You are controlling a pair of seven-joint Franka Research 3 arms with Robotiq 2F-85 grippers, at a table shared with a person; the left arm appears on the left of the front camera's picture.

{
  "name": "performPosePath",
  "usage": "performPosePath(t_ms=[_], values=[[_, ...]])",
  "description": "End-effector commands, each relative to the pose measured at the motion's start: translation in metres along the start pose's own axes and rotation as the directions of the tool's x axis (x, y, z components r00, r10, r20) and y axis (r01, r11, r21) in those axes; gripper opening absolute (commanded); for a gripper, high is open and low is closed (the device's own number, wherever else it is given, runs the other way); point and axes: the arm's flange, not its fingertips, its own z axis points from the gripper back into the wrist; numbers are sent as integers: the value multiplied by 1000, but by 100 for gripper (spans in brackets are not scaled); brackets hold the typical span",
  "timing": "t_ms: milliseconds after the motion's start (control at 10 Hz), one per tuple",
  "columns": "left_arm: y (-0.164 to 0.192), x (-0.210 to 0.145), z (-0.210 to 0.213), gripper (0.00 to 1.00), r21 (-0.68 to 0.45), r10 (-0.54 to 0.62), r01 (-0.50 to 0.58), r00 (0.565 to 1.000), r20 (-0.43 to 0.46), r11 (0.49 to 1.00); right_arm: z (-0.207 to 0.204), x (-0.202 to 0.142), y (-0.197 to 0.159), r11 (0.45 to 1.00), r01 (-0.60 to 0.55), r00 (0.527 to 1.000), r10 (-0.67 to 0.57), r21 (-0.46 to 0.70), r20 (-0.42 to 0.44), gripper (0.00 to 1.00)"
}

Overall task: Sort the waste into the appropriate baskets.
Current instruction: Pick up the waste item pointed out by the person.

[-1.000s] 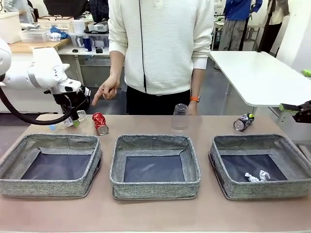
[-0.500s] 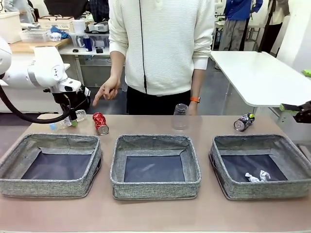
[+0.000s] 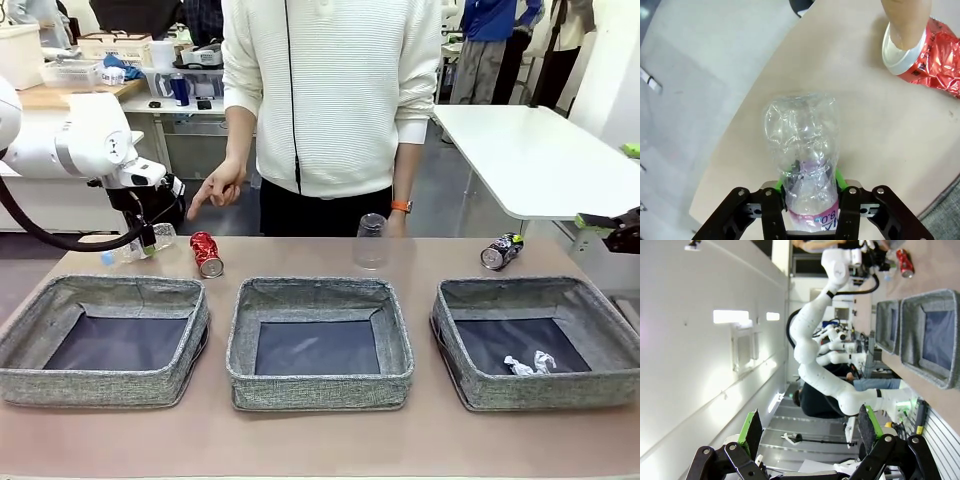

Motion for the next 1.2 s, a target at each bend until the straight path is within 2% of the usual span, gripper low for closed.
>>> performPosePath(t_ms=[0,200,500,800,1000,1100], values=[[-1,-2,-2,0,-1,6,-6,1000,-12,1000,0,0,7,1000,14,1000,-14,17,1,100],[-3,-2,-1,0,-55,43,-44,999,-6,998,0,0,7,1000,14,1000,-14,17,1,100],[-4,-6,6,0,-61,92,-95,995,-46,994,0,0,7,1000,14,1000,-14,17,1,100],[-21,-33,61,0,-76,201,-200,979,9,977,0,0,7,1000,14,1000,-14,17,1,100],[-59,-62,120,0,-156,331,-324,944,19,933,0,0,7,1000,14,1000,-14,17,1,100],[-85,-71,150,0,-264,534,-495,839,105,828,0,0,7,1000,14,1000,-14,17,1,100]])
